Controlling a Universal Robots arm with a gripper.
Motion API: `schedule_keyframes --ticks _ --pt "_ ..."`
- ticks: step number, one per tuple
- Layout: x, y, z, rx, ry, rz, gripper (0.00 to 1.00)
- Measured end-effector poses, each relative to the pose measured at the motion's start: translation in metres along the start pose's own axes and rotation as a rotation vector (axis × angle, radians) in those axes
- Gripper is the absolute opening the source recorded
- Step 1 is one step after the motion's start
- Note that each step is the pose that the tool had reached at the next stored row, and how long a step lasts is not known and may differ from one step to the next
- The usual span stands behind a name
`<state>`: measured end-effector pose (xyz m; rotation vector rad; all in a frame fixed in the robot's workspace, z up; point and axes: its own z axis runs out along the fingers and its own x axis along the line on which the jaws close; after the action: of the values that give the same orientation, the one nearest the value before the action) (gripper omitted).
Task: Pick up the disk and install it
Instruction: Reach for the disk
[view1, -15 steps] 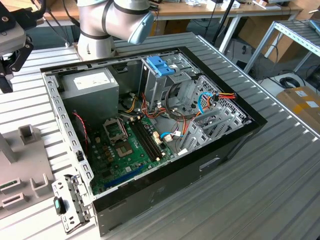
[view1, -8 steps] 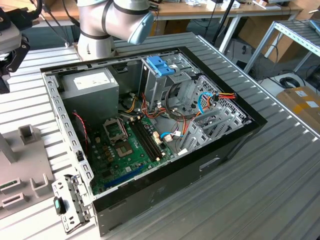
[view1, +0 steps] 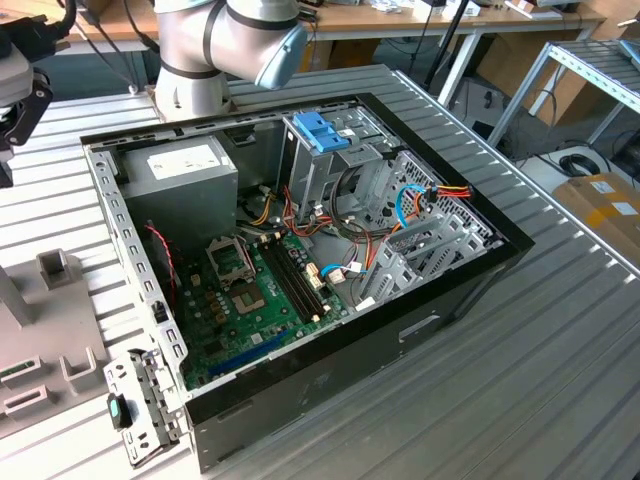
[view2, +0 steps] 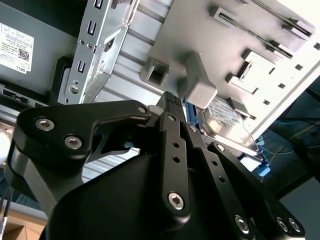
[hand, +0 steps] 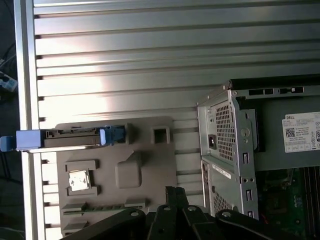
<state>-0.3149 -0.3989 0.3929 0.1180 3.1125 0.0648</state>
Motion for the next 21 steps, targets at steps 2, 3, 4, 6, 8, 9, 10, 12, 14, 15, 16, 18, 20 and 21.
schedule_keyframes --ticks 2,3,4,6,8,9,10,12,14,15,16,18,20,21 --pt "0.0014 -0.0001 0.0000 0.0000 0.0000 0.000 0.10" --pt "0.0020 -0.0002 0.0000 0.0000 0.0000 0.000 0.10" --pt "0.0028 -0.0002 -0.0001 0.0000 0.0000 0.000 0.10" --pt "0.0041 -0.0003 0.0000 0.0000 -0.0001 0.000 0.10" --pt "0.0056 -0.0004 -0.0001 0.0000 0.0000 0.000 0.10" --pt "0.0062 -0.0005 -0.0001 0.0000 0.0000 0.000 0.10" --pt "0.0068 -0.0005 -0.0001 0.0000 0.0000 0.000 0.10" --pt "0.0081 -0.0006 -0.0001 0.0000 0.0000 0.000 0.10" --pt "0.0099 -0.0008 -0.0001 0.0000 0.0000 0.000 0.10" --pt "0.0107 -0.0008 -0.0001 0.0000 0.0000 0.000 0.10" --pt "0.0117 -0.0009 -0.0001 0.0000 0.0000 0.000 0.10" --pt "0.0134 -0.0011 -0.0001 0.0000 0.0000 0.000 0.10" --pt "0.0149 -0.0012 -0.0001 0.0000 0.0000 0.000 0.10" --pt "0.0156 -0.0012 -0.0001 0.0000 0.0000 0.000 0.10"
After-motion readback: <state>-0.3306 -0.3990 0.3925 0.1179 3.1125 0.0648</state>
